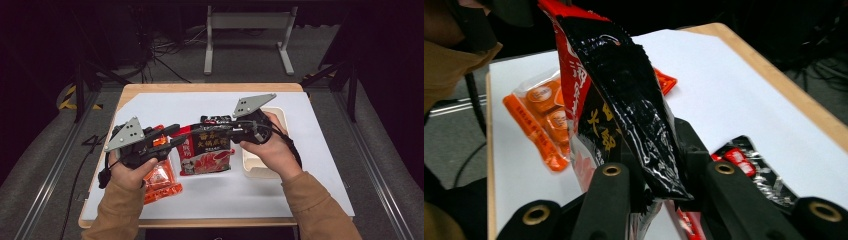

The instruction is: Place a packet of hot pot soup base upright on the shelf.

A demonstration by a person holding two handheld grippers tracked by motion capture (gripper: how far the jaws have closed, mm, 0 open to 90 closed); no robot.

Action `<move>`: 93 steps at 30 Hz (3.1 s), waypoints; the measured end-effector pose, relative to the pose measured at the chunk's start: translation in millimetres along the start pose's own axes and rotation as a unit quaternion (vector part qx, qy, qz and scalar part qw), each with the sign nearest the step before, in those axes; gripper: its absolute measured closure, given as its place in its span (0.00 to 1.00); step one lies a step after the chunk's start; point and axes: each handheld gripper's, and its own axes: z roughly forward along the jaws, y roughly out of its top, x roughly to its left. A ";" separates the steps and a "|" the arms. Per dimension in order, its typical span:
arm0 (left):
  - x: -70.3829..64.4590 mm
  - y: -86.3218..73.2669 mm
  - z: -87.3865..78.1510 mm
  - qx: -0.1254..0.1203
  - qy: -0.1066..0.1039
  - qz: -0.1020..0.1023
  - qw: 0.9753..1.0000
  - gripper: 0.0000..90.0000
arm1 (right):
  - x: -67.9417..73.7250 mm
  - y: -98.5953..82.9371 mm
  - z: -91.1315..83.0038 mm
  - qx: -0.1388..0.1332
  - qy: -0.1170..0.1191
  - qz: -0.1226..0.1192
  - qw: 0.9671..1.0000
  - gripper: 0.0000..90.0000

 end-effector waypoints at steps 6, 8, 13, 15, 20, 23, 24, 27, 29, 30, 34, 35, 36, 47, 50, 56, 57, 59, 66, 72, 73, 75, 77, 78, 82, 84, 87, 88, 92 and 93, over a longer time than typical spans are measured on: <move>5.7 -1.2 -3.8 0.012 0.006 -0.023 1.000 0.51 | -7.5 10.7 -14.5 0.002 -0.026 -0.012 1.000 0.87; 7.6 -2.1 -3.4 0.020 0.013 -0.027 0.999 0.47 | -12.1 13.7 -20.9 -0.002 -0.036 -0.012 0.999 0.87; 9.3 -3.9 -1.6 0.026 0.029 -0.025 0.999 0.40 | -20.9 17.6 -32.2 -0.006 -0.056 -0.016 0.998 0.87; 9.9 -4.7 -1.0 0.025 0.033 -0.024 0.999 0.38 | -25.0 18.3 -36.1 -0.005 -0.063 -0.017 0.998 0.87; 13.5 -7.4 -0.6 0.039 0.047 -0.032 0.998 0.38 | -35.8 19.8 -43.8 0.005 -0.078 -0.017 0.997 0.87; 15.5 -9.6 -0.3 0.042 0.054 -0.033 0.997 0.38 | -41.9 20.4 -49.2 0.006 -0.088 -0.014 0.996 0.87; 16.3 -10.1 -0.2 0.042 0.055 -0.033 0.997 0.38 | -44.2 20.3 -51.1 0.005 -0.091 -0.014 0.996 0.87; 17.6 -11.8 0.2 0.040 0.060 -0.031 0.997 0.35 | -51.6 19.8 -56.9 0.002 -0.102 -0.012 0.995 0.87; 19.0 -13.4 0.4 0.039 0.062 -0.035 0.997 0.33 | -56.9 18.6 -61.1 0.000 -0.111 -0.012 0.994 0.86; 19.0 -13.4 0.4 0.039 0.062 -0.035 0.997 0.32 | -56.9 18.6 -61.1 0.000 -0.111 -0.012 0.994 0.86; 21.7 -15.8 1.5 0.041 0.062 -0.032 0.997 0.28 | -65.9 15.2 -67.3 -0.003 -0.125 -0.007 0.992 0.86; 22.0 -16.4 1.7 0.040 0.061 -0.032 0.997 0.26 | -68.3 14.1 -68.9 -0.002 -0.129 -0.006 0.992 0.86; 22.4 -16.8 1.8 0.041 0.061 -0.033 0.997 0.25 | -70.3 13.3 -70.1 -0.002 -0.131 -0.004 0.991 0.86; 25.2 -20.8 2.8 0.056 0.067 -0.040 0.995 0.14 | -90.6 2.4 -80.8 -0.004 -0.161 -0.002 0.987 0.86; 26.1 -21.8 2.7 0.057 0.071 -0.044 0.995 0.12 | -95.0 -0.7 -82.7 -0.001 -0.170 -0.004 0.985 0.86; 28.3 -23.0 2.0 0.058 0.079 -0.051 0.994 0.08 | -104.1 -8.5 -86.4 0.002 -0.185 -0.003 0.983 0.86; 28.7 -23.4 1.8 0.059 0.080 -0.052 0.994 0.08 | -105.7 -9.8 -87.0 0.002 -0.187 -0.003 0.982 0.86; 29.1 -23.8 1.8 0.059 0.081 -0.054 0.994 0.07 | -108.6 -12.7 -88.4 0.001 -0.190 -0.003 0.982 0.86; 32.2 -25.2 0.5 0.057 0.089 -0.063 0.992 0.04 | -117.8 -24.7 -91.0 -0.002 -0.199 0.002 0.980 0.86; 33.4 -26.5 0.4 0.057 0.090 -0.068 0.992 0.03 | -124.1 -35.4 -90.1 -0.006 -0.203 0.008 0.979 0.86; 33.8 -26.7 0.5 0.058 0.091 -0.067 0.992 0.03 | -125.3 -37.6 -89.5 -0.007 -0.203 0.006 0.979 0.86; 34.2 -27.0 0.5 0.058 0.093 -0.069 0.992 0.03 | -126.6 -40.8 -88.1 -0.007 -0.204 0.007 0.979 0.86; 34.6 -27.7 1.0 0.057 0.094 -0.071 0.991 0.03 | -127.7 -43.4 -86.4 -0.008 -0.205 0.003 0.979 0.85; 34.9 -28.0 0.9 0.058 0.094 -0.072 0.991 0.03 | -128.5 -45.4 -84.9 -0.009 -0.205 0.002 0.979 0.85; 35.4 -28.7 0.5 0.060 0.094 -0.076 0.991 0.03 | -130.6 -49.2 -82.1 -0.017 -0.204 0.004 0.979 0.85; 35.6 -28.8 0.4 0.060 0.094 -0.075 0.991 0.03 | -131.2 -50.5 -80.6 -0.017 -0.205 0.004 0.979 0.85; 36.0 -28.8 0.1 0.060 0.093 -0.074 0.991 0.03 | -132.4 -53.7 -76.9 -0.016 -0.207 0.003 0.978 0.85; 36.2 -28.8 0.0 0.059 0.093 -0.073 0.991 0.03 | -133.0 -55.4 -75.6 -0.014 -0.207 0.003 0.978 0.85; 36.3 -29.0 -0.3 0.058 0.097 -0.077 0.991 0.03 | -134.5 -60.3 -71.8 -0.013 -0.208 0.006 0.978 0.85; 36.7 -29.2 -0.3 0.057 0.097 -0.078 0.991 0.03 | -135.2 -62.3 -70.1 -0.010 -0.208 0.006 0.978 0.85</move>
